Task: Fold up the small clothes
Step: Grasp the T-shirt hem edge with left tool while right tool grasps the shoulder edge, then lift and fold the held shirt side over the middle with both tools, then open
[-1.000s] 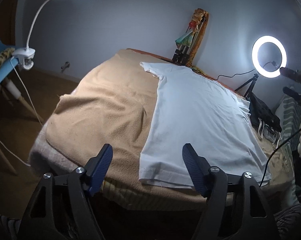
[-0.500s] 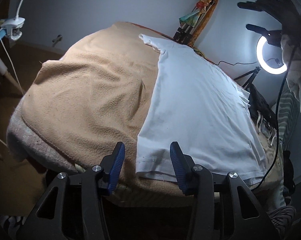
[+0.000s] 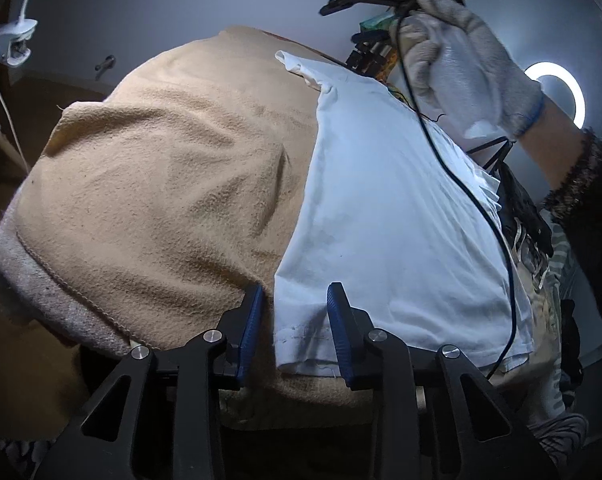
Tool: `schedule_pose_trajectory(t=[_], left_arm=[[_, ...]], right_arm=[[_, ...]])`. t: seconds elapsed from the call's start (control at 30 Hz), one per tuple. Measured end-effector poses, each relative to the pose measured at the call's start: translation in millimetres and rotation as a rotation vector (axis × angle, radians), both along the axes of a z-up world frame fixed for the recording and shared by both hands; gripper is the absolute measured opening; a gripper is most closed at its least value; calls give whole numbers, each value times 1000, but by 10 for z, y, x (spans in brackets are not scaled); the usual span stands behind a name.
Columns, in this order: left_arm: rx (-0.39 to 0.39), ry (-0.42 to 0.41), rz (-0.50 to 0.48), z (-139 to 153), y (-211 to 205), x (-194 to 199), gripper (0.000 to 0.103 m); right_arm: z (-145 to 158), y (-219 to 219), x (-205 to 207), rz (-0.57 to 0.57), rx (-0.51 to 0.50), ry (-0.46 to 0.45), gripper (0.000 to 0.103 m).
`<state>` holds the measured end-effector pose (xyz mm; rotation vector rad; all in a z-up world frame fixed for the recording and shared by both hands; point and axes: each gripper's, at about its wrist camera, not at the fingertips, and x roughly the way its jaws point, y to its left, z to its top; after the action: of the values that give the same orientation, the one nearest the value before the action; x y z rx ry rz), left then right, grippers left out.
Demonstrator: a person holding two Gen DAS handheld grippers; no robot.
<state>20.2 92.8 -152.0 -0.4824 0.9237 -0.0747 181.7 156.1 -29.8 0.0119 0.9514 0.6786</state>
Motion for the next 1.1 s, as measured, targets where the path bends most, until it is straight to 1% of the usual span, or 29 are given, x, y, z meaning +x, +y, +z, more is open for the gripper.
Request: schedule_pose_trajectory(t=[0.07, 0.1, 0.13, 0.2, 0.3, 0.47, 0.53, 0.63, 0.7, 0.73, 0.77, 0.8, 0.87, 0.97, 1.1], left_arm=[[-10, 1, -8, -10, -1, 17, 24], [-17, 3, -10, -17, 0, 26, 20], [-29, 2, -12, -23, 8, 32, 15], [-57, 1, -13, -42, 36, 40, 10], [-75, -1, -10, -48, 57, 39, 7], [-81, -9, -9, -37, 52, 33, 4], [-99, -12, -2, -31, 76, 37, 3], [-111, -20, -2, -3, 65, 44, 3], [-105, -27, -7, 17, 67, 52, 3], [-104, -32, -5, 27, 71, 54, 3], [-107, -37, -1, 34, 79, 52, 3], [-116, -45, 5, 39, 104, 45, 3], [-131, -60, 6, 59, 113, 35, 3], [-120, -64, -6, 62, 124, 32, 3], [-114, -62, 2, 43, 154, 32, 2]], right_arm=[[-171, 154, 114, -1, -10, 25, 63], [-252, 231, 161, 1, -19, 32, 63], [-315, 307, 192, 4, -29, 34, 63], [-432, 435, 242, 15, -61, 28, 63], [-577, 583, 275, 29, -113, 11, 63], [-707, 712, 315, 47, -196, -25, 63], [-744, 750, 313, 58, -241, -42, 57], [-756, 800, 318, 77, -297, -72, 46], [-749, 796, 341, 90, -306, -78, 31], [-744, 788, 358, 95, -302, -76, 27], [-741, 791, 377, 98, -301, -74, 14], [-736, 783, 393, 97, -304, -73, 8], [-706, 733, 406, 93, -292, -70, 6], [-629, 615, 433, 77, -242, -67, 4], [-567, 463, 508, 44, -185, -37, 4]])
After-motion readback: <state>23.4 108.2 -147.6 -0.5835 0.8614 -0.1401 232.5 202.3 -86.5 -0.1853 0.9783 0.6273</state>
